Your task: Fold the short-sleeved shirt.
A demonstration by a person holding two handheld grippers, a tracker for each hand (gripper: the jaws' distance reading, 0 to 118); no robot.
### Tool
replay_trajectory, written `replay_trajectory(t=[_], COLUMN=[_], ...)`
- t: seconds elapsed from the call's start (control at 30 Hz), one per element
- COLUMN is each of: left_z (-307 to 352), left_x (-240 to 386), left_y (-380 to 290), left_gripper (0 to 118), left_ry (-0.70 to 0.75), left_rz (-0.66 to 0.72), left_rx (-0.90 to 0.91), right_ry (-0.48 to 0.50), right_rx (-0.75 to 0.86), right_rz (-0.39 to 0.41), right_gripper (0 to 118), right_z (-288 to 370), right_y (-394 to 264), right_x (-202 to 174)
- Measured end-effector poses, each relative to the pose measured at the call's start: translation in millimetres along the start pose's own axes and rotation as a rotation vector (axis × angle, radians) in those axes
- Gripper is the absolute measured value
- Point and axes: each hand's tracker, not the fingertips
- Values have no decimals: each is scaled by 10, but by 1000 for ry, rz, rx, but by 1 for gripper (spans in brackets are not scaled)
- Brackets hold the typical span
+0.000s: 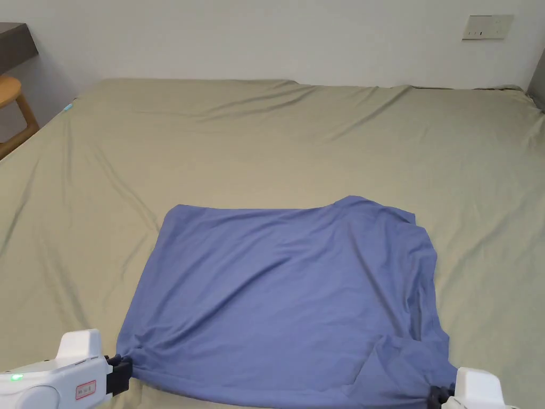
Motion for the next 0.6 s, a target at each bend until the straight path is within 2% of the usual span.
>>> replay_trajectory(t=[0.2,0.3,0.6], left_z=[-119,-221,-1130], left_x=[56,170,271], left_y=[544,894,1594], left_gripper=[8,8,8], left_ry=[-6,0,46], left_rz=[-13,-37,-77], left_rx=[85,110,72], right_ry=[-20,-20,-69], right_rx=[148,171,125], right_rz=[10,11,50], right_gripper=[5,5,5], right_z=[98,-35,-903], right_y=[631,966,1686], right_x=[-32,-32,-62])
